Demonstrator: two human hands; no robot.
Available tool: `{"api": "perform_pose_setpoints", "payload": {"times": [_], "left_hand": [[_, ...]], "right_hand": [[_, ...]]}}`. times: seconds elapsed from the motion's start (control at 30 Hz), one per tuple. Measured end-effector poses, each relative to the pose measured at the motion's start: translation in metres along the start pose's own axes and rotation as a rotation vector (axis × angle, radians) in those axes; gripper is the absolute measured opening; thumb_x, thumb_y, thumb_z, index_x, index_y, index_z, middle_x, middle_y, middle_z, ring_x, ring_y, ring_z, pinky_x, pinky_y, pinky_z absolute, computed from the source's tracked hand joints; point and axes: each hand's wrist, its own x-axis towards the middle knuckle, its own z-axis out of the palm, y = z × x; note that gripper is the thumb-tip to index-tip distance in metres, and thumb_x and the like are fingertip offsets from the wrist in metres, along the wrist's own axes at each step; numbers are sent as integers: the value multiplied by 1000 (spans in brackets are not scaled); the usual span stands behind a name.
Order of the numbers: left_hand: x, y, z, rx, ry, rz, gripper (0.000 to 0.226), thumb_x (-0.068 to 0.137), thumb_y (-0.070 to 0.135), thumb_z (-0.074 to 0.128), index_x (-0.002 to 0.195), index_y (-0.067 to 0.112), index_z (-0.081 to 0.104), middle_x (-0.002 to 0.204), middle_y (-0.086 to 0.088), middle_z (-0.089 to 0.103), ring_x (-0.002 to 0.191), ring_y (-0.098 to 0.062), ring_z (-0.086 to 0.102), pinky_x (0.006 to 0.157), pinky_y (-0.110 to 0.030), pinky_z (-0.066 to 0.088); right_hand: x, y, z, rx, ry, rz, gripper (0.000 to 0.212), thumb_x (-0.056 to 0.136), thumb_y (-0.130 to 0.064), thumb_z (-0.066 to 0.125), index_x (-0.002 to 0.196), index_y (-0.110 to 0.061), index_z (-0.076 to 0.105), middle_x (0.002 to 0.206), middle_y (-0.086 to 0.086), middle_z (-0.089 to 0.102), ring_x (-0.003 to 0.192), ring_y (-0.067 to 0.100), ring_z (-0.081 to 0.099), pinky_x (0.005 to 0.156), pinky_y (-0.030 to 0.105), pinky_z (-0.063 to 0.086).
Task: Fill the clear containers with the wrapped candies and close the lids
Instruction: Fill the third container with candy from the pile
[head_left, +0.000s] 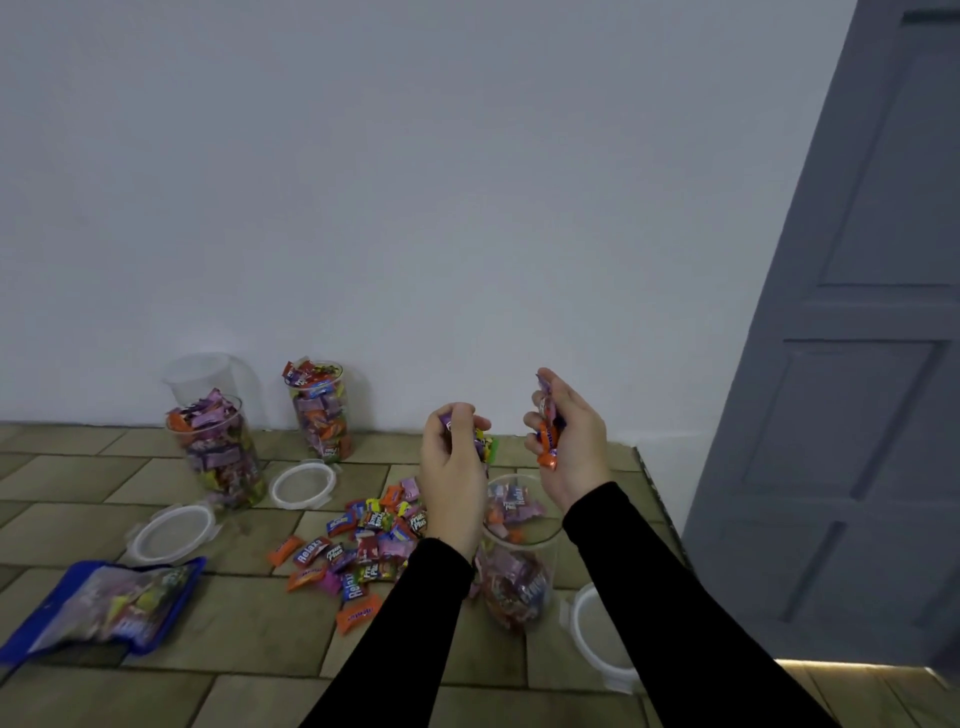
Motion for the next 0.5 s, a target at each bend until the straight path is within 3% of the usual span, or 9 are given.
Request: {"api": "perform_pose_setpoints", "payload": {"times": [0.2,0.37,0.5], "left_hand": [[-8,-3,6,55,-26,47,23,99,29,47,96,8,57,75,11,60,67,-5,50,62,-14,41],[-8,-6,7,73,-71,49,21,99,30,47,93,13,56,76,2,54,69,-17,47,64,-29,40],[-6,-9,8,101,-123,34,18,99,30,47,92,16,56,73,-4,50,66,-17,45,64,-31,38]], "right_hand": [[-8,10,-4,9,27,-31,20,101,-19,45,104,-9,63,58,-4,47,43,7,36,35,18,25],[-5,10,-4,98,97,-68,19,102,-14,42,104,-10,60,55,-7,47,41,6,34,35,18,22],[0,9,-6,175,119,-57,20,101,-11,39,100,-11,60,54,-8,45,41,6,34,35,17,22]]}}
